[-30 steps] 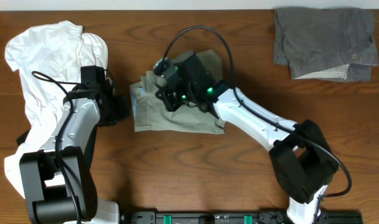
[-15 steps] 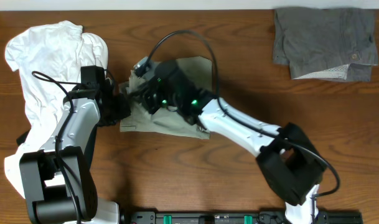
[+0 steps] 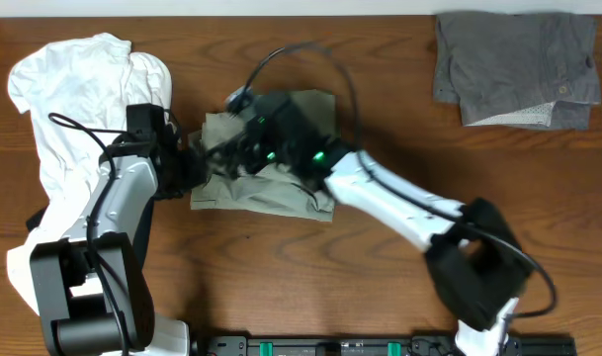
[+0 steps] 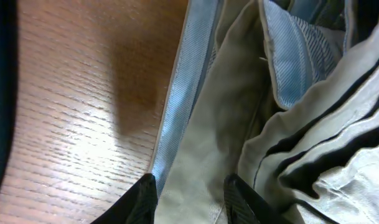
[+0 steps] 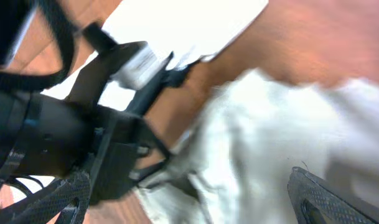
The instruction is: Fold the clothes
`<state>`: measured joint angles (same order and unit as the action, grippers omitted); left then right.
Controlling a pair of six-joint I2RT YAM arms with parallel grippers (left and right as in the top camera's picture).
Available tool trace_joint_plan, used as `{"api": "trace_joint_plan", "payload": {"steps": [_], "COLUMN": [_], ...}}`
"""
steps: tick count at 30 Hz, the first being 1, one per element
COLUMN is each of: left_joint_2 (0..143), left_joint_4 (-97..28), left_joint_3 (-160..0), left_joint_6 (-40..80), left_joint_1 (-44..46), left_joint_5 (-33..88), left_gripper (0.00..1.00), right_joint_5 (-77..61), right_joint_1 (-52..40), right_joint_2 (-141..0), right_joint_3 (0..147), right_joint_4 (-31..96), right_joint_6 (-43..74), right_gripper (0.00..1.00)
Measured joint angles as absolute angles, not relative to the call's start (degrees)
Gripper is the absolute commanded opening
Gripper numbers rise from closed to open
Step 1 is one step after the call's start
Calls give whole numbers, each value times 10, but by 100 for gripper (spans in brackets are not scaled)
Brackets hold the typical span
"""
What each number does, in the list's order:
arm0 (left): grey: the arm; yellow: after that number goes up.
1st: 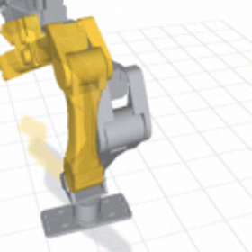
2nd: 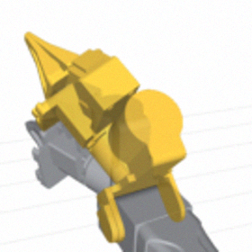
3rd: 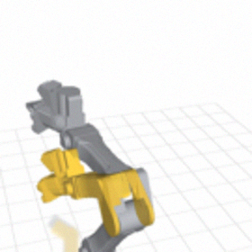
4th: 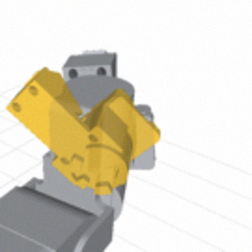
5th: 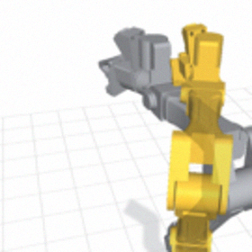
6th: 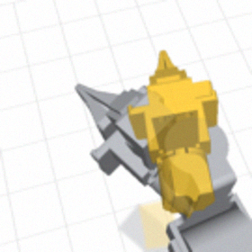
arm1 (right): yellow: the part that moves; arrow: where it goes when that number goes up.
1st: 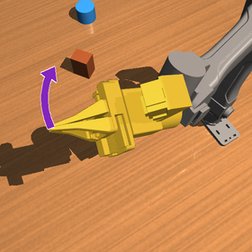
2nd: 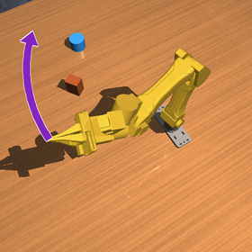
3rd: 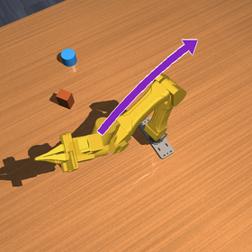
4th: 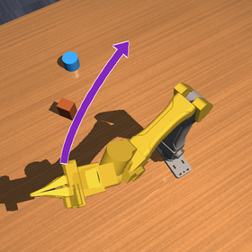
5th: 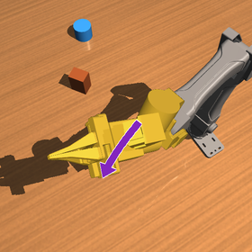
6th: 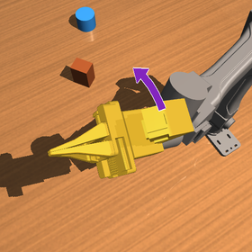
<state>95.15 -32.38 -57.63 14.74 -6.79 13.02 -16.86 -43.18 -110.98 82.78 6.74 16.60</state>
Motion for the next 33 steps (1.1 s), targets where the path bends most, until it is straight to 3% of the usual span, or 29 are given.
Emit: {"api": "trace_joint_plan", "payload": {"steps": [14,28,33], "left_joint_2": [935,956,999], "left_joint_4": [-420,-377,-370], "left_joint_3": [-694,-705,-705], "left_joint_6": [117,48,21], "left_joint_1": [-95,-5,4], "left_joint_5": [132,142,158], "left_gripper": [39,42,42], "right_joint_5": [-167,-170,-189], "right_joint_1": [-304,-232,-220], "right_joint_2": [-1056,-1056,-1056], "right_joint_3": [833,833,833], "right_joint_4": [328,372,370], "right_joint_6": [213,236,234], "right_gripper": [99,99,86]}}
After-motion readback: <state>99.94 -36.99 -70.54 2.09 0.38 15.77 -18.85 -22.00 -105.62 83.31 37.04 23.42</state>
